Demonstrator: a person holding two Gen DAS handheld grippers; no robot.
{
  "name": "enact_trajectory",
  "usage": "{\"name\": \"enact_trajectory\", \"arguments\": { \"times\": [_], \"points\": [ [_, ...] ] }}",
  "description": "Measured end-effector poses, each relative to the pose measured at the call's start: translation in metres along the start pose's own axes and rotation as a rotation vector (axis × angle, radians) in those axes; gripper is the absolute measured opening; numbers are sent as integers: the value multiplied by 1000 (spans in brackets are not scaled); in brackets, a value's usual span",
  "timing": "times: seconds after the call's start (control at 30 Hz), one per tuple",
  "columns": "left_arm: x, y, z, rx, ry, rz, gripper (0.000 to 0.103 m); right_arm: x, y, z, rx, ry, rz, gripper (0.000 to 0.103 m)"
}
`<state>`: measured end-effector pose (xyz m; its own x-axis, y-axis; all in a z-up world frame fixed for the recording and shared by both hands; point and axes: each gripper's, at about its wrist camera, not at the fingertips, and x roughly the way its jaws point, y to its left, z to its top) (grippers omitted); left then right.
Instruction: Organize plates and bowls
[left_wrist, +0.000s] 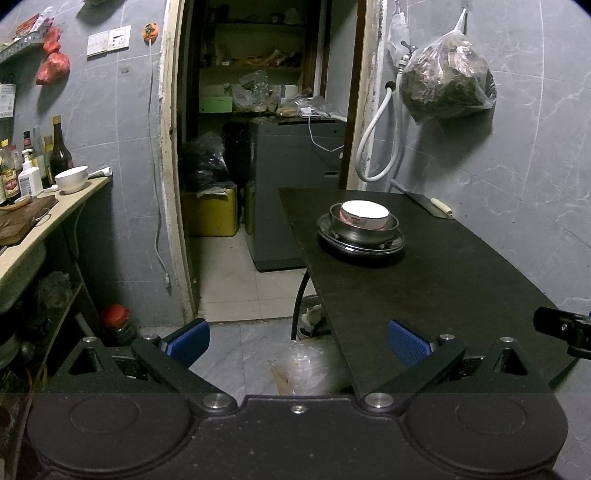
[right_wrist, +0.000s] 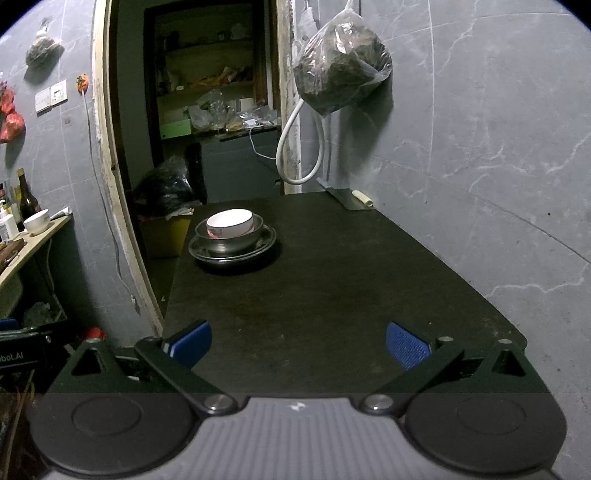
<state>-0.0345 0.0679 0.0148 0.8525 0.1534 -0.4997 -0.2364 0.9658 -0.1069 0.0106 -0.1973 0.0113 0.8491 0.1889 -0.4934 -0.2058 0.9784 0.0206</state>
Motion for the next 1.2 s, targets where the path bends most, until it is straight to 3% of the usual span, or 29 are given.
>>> {"name": "enact_trajectory", "arguments": {
  "times": [1.2],
  "points": [
    [1,2,-1,-5,4,-2,102,3,4,0,-7,9,-4,103]
  ]
}}
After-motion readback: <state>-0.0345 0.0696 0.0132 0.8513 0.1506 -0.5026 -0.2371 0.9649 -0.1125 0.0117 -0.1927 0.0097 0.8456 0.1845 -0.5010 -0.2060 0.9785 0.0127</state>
